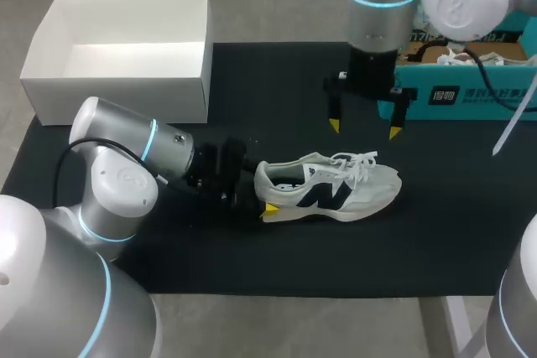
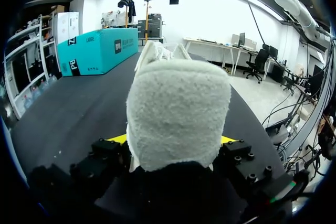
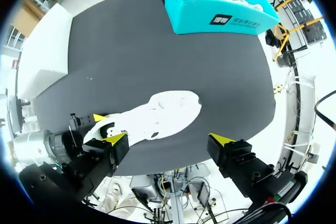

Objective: Take the shoe out of the shoebox, open the shoe tongue, remove and reinsert the insole, then place the shoe into the shoebox

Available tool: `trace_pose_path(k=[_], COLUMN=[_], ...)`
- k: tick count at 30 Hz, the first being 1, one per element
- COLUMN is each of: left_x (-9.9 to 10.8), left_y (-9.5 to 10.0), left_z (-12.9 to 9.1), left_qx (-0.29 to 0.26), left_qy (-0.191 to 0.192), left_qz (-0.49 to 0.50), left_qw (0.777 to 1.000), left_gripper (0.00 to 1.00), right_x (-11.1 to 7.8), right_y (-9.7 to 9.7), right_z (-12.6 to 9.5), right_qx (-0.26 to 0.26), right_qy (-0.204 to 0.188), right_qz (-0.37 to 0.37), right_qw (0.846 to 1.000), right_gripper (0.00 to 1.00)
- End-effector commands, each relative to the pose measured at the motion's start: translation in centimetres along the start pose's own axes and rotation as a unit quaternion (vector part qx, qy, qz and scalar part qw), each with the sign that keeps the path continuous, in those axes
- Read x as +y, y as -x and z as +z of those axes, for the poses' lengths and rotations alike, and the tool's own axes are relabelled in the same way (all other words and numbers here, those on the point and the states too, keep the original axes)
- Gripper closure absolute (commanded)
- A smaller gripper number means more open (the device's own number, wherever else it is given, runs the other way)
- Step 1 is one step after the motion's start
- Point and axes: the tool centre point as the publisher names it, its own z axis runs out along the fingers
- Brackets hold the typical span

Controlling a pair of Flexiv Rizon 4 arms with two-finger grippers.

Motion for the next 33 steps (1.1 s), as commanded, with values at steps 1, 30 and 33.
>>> trace_pose_path(k=[1,30,33], left_x=[0.0,0.0,0.0], left_y=[0.0,0.0,0.0], left_z=[0.1,0.1,0.1], left_qx=[0.000,0.000,0.000], left_qy=[0.002,0.002,0.002], left_qz=[0.000,0.000,0.000], left_qw=[1.000,1.000,1.000], left_gripper=[1.00,1.00,1.00], right_x=[-0.5,-4.6,-4.0], right_y=[-4.0,-7.7,-7.8], right_z=[2.2,8.8,9.3], right_qx=[-0.022,-0.064,-0.064], right_qy=[-0.012,-0.014,-0.016], right_qz=[-0.004,-0.035,-0.036], right_qw=[1.000,0.997,0.997], right_gripper=[0.00,0.00,0.00])
